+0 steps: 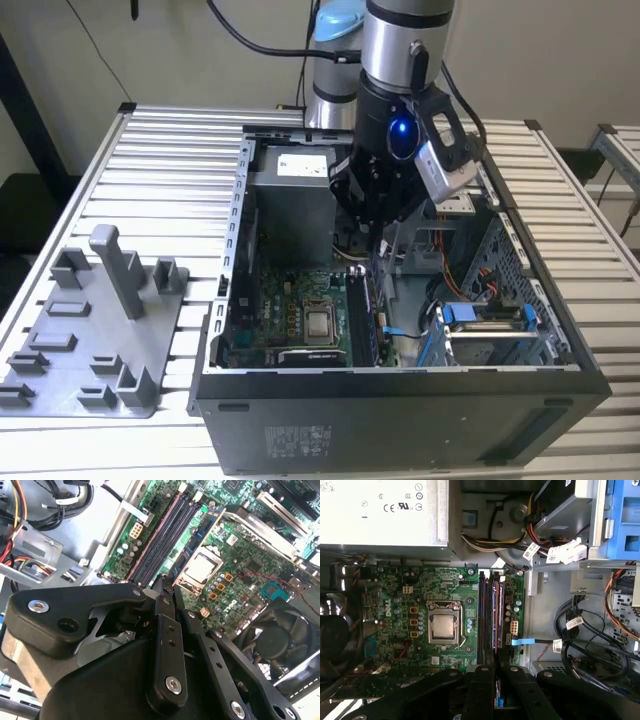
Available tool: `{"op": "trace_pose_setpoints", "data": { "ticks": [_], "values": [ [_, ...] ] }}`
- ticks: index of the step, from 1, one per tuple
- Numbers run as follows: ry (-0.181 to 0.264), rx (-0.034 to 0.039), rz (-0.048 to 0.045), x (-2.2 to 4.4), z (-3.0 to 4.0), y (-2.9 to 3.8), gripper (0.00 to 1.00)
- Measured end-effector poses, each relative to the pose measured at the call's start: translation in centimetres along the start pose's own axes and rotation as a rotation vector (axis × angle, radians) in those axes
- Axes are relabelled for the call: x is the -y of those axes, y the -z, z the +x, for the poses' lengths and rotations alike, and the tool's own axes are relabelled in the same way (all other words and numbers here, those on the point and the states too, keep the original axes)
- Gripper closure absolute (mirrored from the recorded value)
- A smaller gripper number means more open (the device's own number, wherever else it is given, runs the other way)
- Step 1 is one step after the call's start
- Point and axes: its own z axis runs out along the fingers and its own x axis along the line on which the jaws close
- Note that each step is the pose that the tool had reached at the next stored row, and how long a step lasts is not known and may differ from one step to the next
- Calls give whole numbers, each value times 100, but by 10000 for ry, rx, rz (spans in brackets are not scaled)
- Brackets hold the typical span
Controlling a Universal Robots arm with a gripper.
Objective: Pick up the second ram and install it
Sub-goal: 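Insert the second ram into the second slot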
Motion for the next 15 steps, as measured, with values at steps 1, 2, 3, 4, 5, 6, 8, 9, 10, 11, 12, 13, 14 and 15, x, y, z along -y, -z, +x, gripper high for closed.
{"op": "trace_pose_setpoints", "data": {
  "ticks": [1, 2, 3, 4, 5, 6, 8, 9, 10, 11, 12, 13, 14, 15],
  "values": [
    [0, -2, 4, 3, 0, -8, 86],
    [1, -2, 5, 12, 0, -14, 86],
    [1, -1, 2, 16, 1, -26, 86],
    [0, -1, 2, 18, 1, -40, 86],
    [0, -1, 4, 19, 2, -56, 86],
    [0, -2, 4, 21, 2, -71, 86],
    [1, -2, 4, 20, 3, -107, 86],
    [1, -1, 4, 20, 4, -119, 86],
    [0, -1, 4, 19, 4, -129, 86],
    [0, -2, 4, 19, 4, -137, 86],
    [1, -1, 3, 19, 4, -143, 86],
    [1, -2, 6, 19, 4, -146, 86],
    [1, -3, 7, 19, 5, -148, 86],
    [1, -3, 8, 19, 5, -148, 86]
  ]
}}
